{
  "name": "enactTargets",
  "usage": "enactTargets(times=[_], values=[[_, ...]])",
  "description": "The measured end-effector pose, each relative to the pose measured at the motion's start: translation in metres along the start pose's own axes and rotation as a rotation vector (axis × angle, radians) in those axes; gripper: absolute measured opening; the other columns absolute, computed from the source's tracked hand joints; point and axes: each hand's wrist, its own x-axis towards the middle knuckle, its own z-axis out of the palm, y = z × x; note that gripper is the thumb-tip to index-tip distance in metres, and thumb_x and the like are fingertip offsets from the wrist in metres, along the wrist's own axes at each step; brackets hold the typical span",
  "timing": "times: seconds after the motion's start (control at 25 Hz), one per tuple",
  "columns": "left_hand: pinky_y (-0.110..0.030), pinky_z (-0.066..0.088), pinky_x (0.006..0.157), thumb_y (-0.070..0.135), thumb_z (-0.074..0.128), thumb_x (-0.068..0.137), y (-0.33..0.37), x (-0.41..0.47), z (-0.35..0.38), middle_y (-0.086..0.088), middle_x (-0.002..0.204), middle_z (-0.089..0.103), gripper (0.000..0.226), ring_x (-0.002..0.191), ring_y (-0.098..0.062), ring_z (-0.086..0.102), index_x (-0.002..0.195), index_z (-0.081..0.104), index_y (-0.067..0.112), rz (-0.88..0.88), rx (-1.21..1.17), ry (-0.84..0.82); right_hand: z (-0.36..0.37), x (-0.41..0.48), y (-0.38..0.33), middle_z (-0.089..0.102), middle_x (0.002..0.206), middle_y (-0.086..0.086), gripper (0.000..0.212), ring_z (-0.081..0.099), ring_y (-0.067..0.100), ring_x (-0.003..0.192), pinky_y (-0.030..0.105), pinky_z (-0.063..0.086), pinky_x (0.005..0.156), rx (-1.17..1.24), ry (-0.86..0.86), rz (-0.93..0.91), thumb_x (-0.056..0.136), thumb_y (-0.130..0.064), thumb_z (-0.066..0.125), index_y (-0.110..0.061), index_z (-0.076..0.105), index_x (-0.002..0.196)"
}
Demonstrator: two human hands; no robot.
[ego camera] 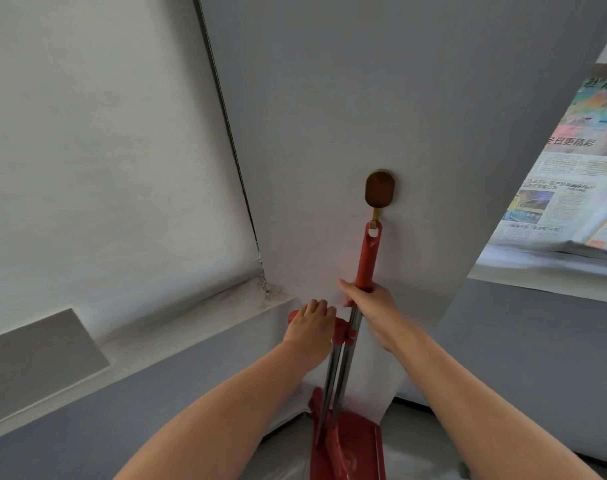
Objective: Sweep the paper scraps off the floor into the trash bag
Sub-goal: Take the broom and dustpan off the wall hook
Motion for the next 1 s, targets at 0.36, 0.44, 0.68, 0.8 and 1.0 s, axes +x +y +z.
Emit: enactTargets(times=[0.36,0.44,0.68,0.8,1.0], values=[[-0.032,0.048,0.073,0.023,0.052,0.09,0.009,-0.013,-0.015,0.0,0.084,0.061,0.018,0.082,-0.022,0.059,0.092,0.065,0.012,-0.067,-0.101,-0.361,0.007,-0.037,-0.028,0.043,0.043,-0.004,0.038,0.042,0.013,0.046,0.032,0.046,0.068,0.028,-0.173,-0.142,0.078,-0.023,0.073,-0.018,0.047,0.052],[-0.034,0.051,0.074,0.022,0.05,0.089,0.017,-0.025,-0.011,-0.002,0.081,0.059,0.017,0.081,-0.023,0.061,0.087,0.063,0.011,-0.12,-0.159,-0.37,0.005,-0.047,-0.032,0.041,0.042,-0.002,0.041,0.039,0.013,0.042,0.034,0.046,0.064,0.038,-0.195,-0.181,0.08,-0.021,0.072,-0.017,0.044,0.05],[-0.031,0.045,0.055,0.024,0.053,0.084,0.05,-0.051,-0.004,-0.003,0.07,0.06,0.02,0.066,-0.023,0.061,0.074,0.063,0.011,-0.184,-0.445,-0.338,-0.035,-0.068,-0.05,0.03,0.04,0.004,0.049,0.025,0.016,0.036,0.03,0.03,0.046,0.198,-0.305,-0.282,0.086,-0.013,0.066,-0.014,0.038,0.046],[-0.034,0.048,0.06,0.022,0.054,0.083,0.071,-0.058,-0.009,-0.006,0.075,0.063,0.017,0.071,-0.025,0.063,0.078,0.064,0.009,-0.151,-0.383,-0.287,-0.06,-0.078,-0.044,0.029,0.039,0.003,0.05,0.024,0.016,0.037,0.03,0.029,0.046,0.239,-0.25,-0.281,0.086,-0.011,0.064,-0.015,0.035,0.045],[-0.032,0.047,0.058,0.022,0.052,0.083,0.1,-0.092,-0.007,-0.004,0.071,0.06,0.014,0.066,-0.023,0.06,0.074,0.058,0.012,-0.115,-0.281,-0.232,-0.079,-0.112,-0.022,0.028,0.038,0.003,0.05,0.023,0.015,0.035,0.025,0.029,0.043,0.305,-0.206,-0.299,0.085,-0.005,0.061,-0.014,0.034,0.044]])
